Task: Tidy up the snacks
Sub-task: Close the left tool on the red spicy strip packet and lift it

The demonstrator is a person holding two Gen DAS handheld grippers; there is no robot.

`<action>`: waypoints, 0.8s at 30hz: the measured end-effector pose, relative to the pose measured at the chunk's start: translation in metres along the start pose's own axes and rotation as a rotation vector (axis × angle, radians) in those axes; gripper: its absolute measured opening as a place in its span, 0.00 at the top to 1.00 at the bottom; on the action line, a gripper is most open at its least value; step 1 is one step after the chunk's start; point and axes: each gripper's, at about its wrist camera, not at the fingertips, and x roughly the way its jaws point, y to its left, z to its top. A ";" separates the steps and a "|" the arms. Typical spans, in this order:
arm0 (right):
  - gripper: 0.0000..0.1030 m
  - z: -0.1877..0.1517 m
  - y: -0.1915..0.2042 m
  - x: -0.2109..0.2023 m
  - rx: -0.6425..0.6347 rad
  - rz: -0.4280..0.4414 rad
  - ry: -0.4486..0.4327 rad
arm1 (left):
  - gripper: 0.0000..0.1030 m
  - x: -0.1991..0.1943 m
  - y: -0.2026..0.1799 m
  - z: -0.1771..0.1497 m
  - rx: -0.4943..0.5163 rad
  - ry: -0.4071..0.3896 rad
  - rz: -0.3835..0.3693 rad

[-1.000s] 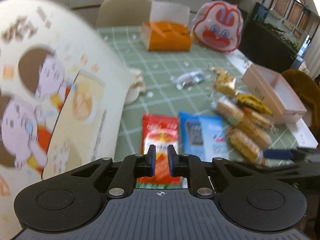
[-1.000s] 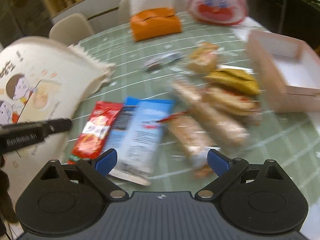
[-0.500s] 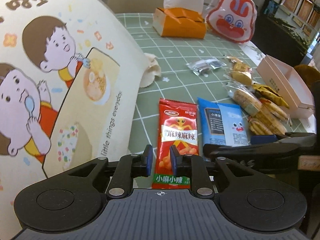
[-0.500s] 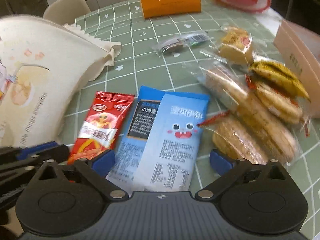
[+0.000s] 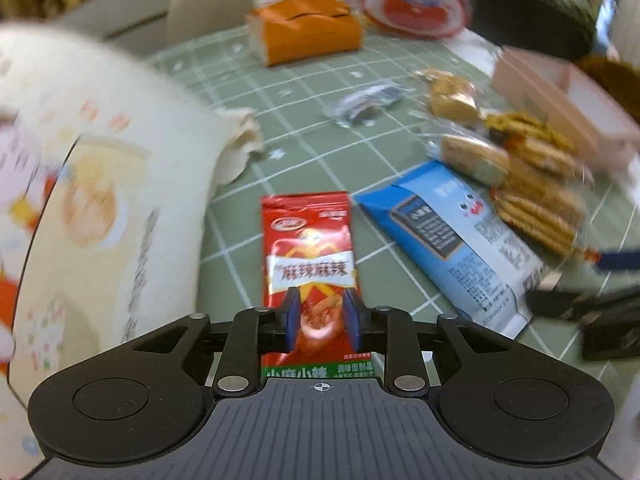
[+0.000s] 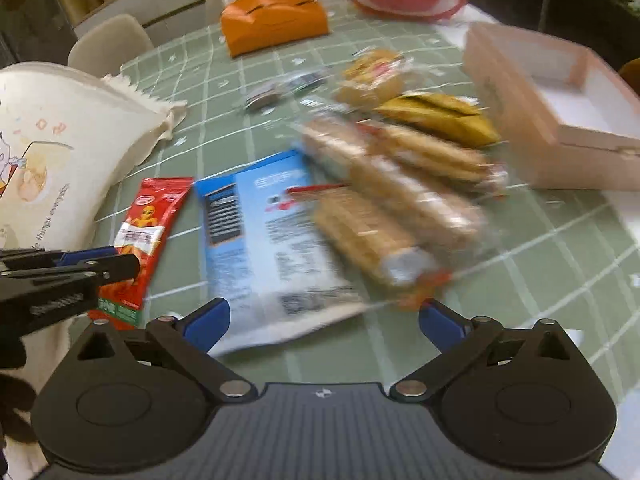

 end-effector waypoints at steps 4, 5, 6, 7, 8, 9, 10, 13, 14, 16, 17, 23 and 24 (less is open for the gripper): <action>0.02 0.001 -0.030 -0.012 0.067 -0.026 -0.029 | 0.35 0.006 -0.016 0.005 0.056 0.035 -0.035; 0.02 0.001 -0.035 -0.012 0.082 -0.034 -0.029 | 0.29 0.007 -0.020 0.004 0.075 0.040 -0.045; 0.02 0.001 -0.041 -0.013 0.094 -0.043 -0.029 | 0.23 0.008 -0.025 0.004 0.090 0.041 -0.051; 0.02 0.000 -0.047 -0.014 0.104 -0.055 -0.029 | 0.23 0.008 -0.026 0.003 0.091 0.033 -0.046; 0.02 0.000 -0.050 -0.013 0.110 -0.063 -0.030 | 0.25 0.006 -0.026 0.003 0.089 0.015 -0.032; 0.02 -0.001 -0.054 -0.014 0.115 -0.071 -0.031 | 0.28 0.004 -0.026 0.002 0.087 -0.004 -0.010; 0.02 -0.002 -0.058 -0.016 0.120 -0.078 -0.033 | 0.28 0.003 -0.025 0.002 0.087 -0.020 0.028; 0.02 -0.005 -0.066 -0.016 0.130 -0.093 -0.027 | 0.27 0.011 -0.013 0.006 0.055 0.017 0.064; 0.02 -0.005 -0.069 -0.015 0.136 -0.093 -0.022 | 0.25 0.015 -0.008 0.006 0.029 0.036 0.047; 0.02 -0.005 -0.071 -0.014 0.149 -0.085 -0.014 | 0.23 0.018 0.002 0.008 -0.020 0.035 0.022; 0.02 -0.006 -0.072 -0.015 0.153 -0.084 -0.014 | 0.23 0.020 0.006 0.010 -0.051 0.038 0.004; 0.02 -0.009 -0.068 -0.013 0.135 -0.087 -0.004 | 0.15 0.027 0.010 0.015 -0.092 0.006 -0.015; 0.02 -0.009 -0.066 -0.013 0.133 -0.087 -0.005 | 0.16 0.026 0.008 0.013 -0.079 0.002 -0.015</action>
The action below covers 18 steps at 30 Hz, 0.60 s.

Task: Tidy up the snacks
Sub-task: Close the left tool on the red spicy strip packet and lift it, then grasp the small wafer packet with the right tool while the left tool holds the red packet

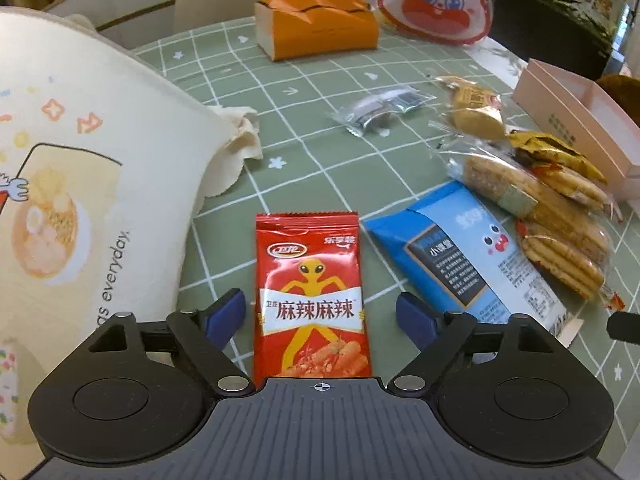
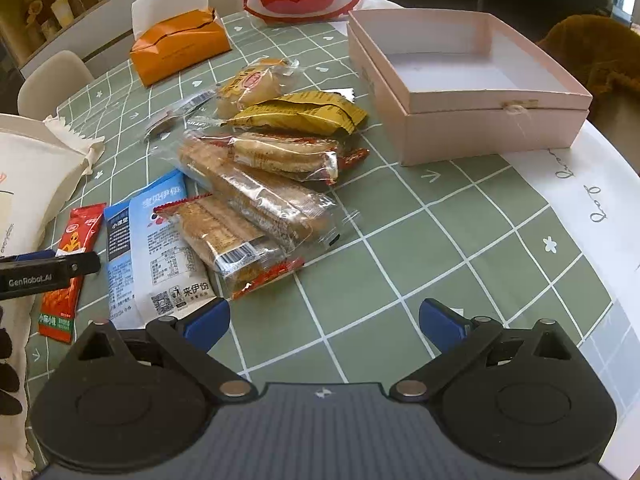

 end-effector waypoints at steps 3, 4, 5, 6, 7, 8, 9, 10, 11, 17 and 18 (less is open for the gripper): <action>0.02 0.000 0.006 -0.003 -0.019 0.006 -0.015 | 0.43 -0.006 -0.006 -0.007 0.024 -0.019 0.012; 0.02 0.000 0.008 -0.004 -0.027 0.008 -0.023 | 0.46 -0.009 -0.007 -0.010 0.027 -0.024 -0.002; 0.02 0.000 0.009 -0.005 -0.032 0.010 -0.029 | 0.46 -0.012 -0.006 -0.013 0.024 -0.020 -0.025; 0.02 0.001 0.011 -0.005 -0.037 0.012 -0.034 | 0.46 -0.015 -0.007 -0.017 0.024 -0.017 -0.042; 0.02 0.002 0.013 -0.004 -0.041 0.016 -0.037 | 0.46 -0.018 -0.008 -0.021 0.029 -0.016 -0.050; 0.02 0.004 0.016 -0.002 -0.046 0.023 -0.039 | 0.46 -0.020 -0.008 -0.024 0.034 -0.014 -0.055; 0.02 0.007 0.020 0.001 -0.053 0.027 -0.040 | 0.46 -0.023 -0.009 -0.027 0.035 -0.011 -0.062; 0.02 0.011 0.024 0.003 -0.068 0.031 -0.045 | 0.47 -0.025 -0.008 -0.030 0.030 -0.006 -0.070; 0.02 0.016 0.029 0.007 -0.091 0.033 -0.052 | 0.47 -0.027 -0.007 -0.033 0.022 0.001 -0.080; 0.02 0.037 0.050 0.029 -0.064 0.069 -0.019 | 0.48 -0.039 -0.005 -0.047 0.018 0.024 -0.091; 0.04 0.035 0.053 0.028 -0.056 0.103 -0.006 | 0.47 -0.041 -0.004 -0.049 0.012 0.025 -0.090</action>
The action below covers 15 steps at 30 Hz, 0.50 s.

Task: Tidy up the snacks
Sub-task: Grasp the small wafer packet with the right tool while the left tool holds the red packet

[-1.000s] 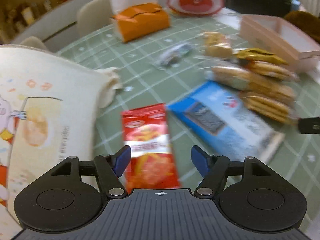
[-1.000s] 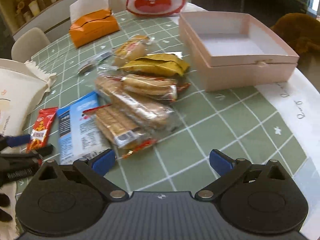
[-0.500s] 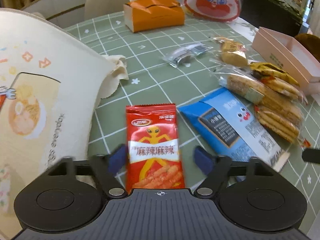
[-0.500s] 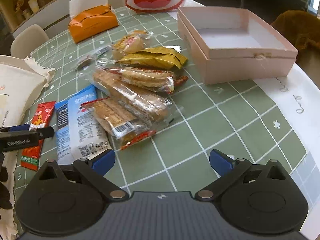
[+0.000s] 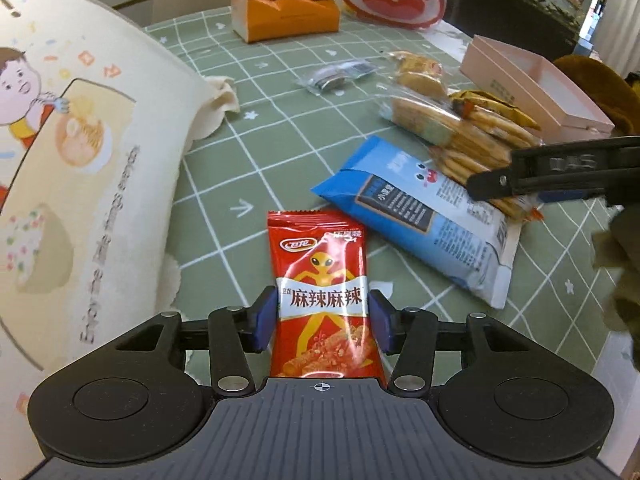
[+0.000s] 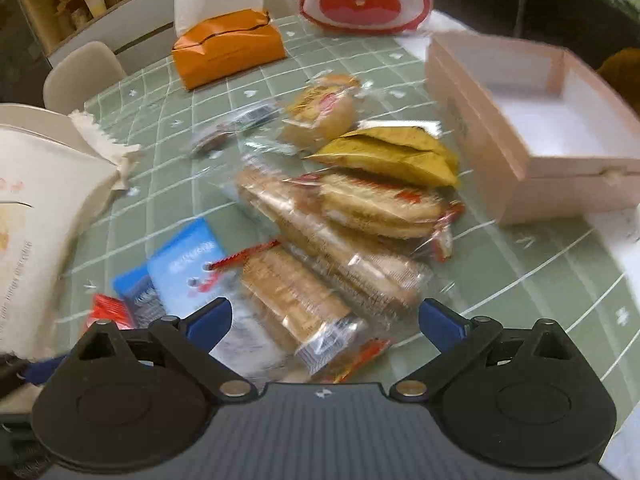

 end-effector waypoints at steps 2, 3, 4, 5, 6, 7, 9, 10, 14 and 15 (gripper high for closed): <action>0.10 -0.005 0.008 -0.007 -0.011 0.164 0.048 | 0.47 -0.002 0.003 -0.002 -0.016 -0.003 -0.005; 0.11 -0.007 0.012 -0.011 -0.025 0.209 0.058 | 0.47 -0.002 0.004 -0.002 -0.022 -0.004 -0.008; 0.11 -0.010 0.016 -0.017 -0.044 0.212 0.046 | 0.47 -0.002 0.004 -0.002 -0.024 -0.006 -0.007; 0.11 -0.010 0.019 -0.020 -0.058 0.189 0.026 | 0.47 -0.001 0.003 -0.002 -0.022 -0.006 -0.003; 0.11 -0.008 0.021 -0.020 -0.070 0.165 0.009 | 0.47 -0.001 0.002 -0.002 -0.019 -0.007 0.001; 0.11 -0.005 0.022 -0.018 -0.077 0.138 -0.004 | 0.46 -0.001 0.001 -0.002 -0.013 -0.010 0.006; 0.11 0.004 0.023 -0.008 -0.072 0.105 -0.008 | 0.46 -0.002 -0.001 -0.004 -0.001 -0.016 0.013; 0.11 0.009 0.025 -0.004 -0.078 0.093 -0.016 | 0.46 -0.002 -0.002 -0.005 0.004 -0.019 0.015; 0.11 0.029 0.036 0.017 -0.151 0.045 -0.052 | 0.46 -0.002 0.000 -0.005 0.003 -0.021 0.010; 0.11 0.030 0.037 0.021 -0.168 0.043 -0.054 | 0.45 -0.002 0.001 -0.005 -0.003 -0.020 0.007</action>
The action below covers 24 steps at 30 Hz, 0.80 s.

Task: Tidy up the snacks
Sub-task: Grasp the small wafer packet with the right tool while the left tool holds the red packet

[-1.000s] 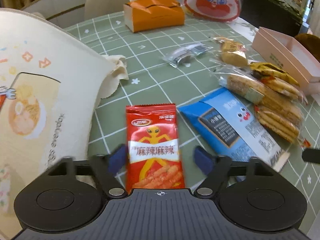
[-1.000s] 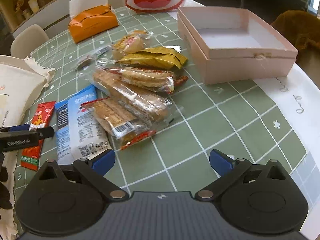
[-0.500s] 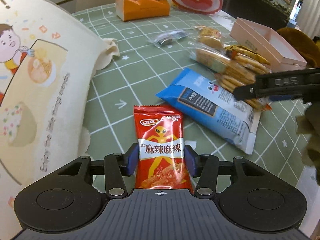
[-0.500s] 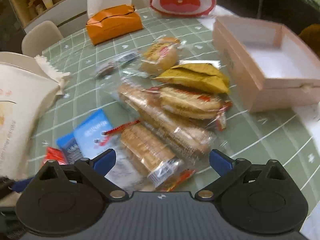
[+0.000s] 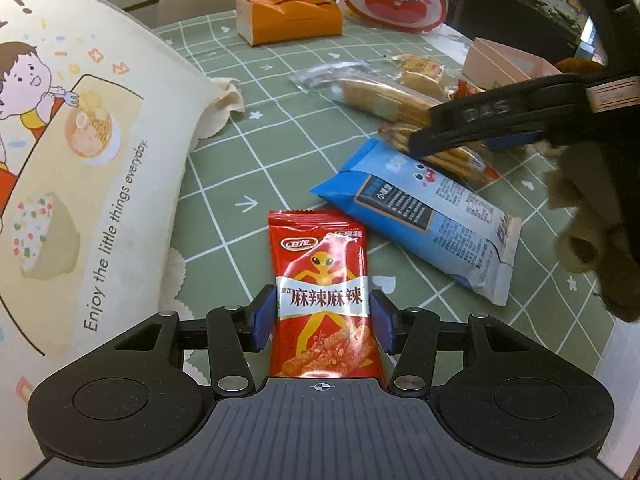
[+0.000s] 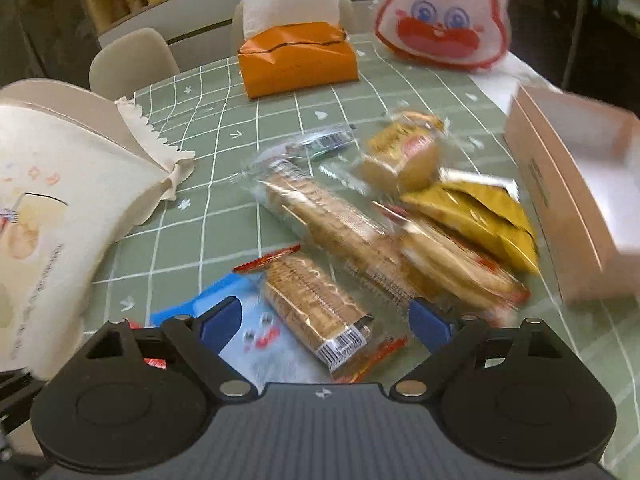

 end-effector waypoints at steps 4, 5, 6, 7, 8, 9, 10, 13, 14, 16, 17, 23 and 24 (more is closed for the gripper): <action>0.13 -0.001 0.009 0.008 -0.071 0.003 0.007 | 0.45 -0.001 0.001 0.000 -0.008 -0.003 -0.005; 0.20 -0.003 0.009 0.005 -0.066 0.018 0.013 | 0.44 -0.001 0.001 -0.001 -0.008 -0.006 -0.004; 0.33 -0.004 0.008 0.001 -0.049 0.062 0.034 | 0.44 -0.001 0.001 -0.002 -0.009 -0.010 -0.004; 0.37 -0.006 0.004 -0.003 -0.018 0.143 0.071 | 0.44 -0.002 0.001 -0.003 -0.011 -0.013 -0.004; 0.40 -0.008 0.000 -0.009 0.014 0.224 0.096 | 0.44 -0.002 0.001 -0.003 -0.014 -0.016 -0.005; 0.40 -0.009 -0.002 -0.014 0.025 0.251 0.095 | 0.43 -0.003 0.001 -0.004 -0.020 -0.020 -0.008; 0.40 -0.009 -0.002 -0.019 0.031 0.244 0.078 | 0.43 -0.002 0.002 -0.003 -0.027 -0.021 -0.012; 0.39 -0.001 0.001 -0.017 0.012 0.156 0.042 | 0.43 -0.003 0.005 -0.003 -0.048 -0.024 -0.022; 0.38 0.002 0.003 -0.011 0.003 0.124 0.043 | 0.43 -0.003 0.006 -0.003 -0.053 -0.025 -0.026; 0.37 0.007 0.009 0.003 -0.014 0.079 0.052 | 0.43 -0.003 0.008 -0.004 -0.064 -0.029 -0.036; 0.37 0.010 0.014 0.011 -0.028 0.057 0.049 | 0.43 -0.004 0.008 -0.004 -0.069 -0.029 -0.040; 0.25 0.019 0.035 0.040 -0.108 0.017 0.043 | 0.43 -0.003 0.008 -0.002 -0.058 -0.018 -0.040; 0.25 0.019 0.038 0.042 -0.125 0.006 0.041 | 0.43 -0.003 0.007 -0.003 -0.053 -0.019 -0.037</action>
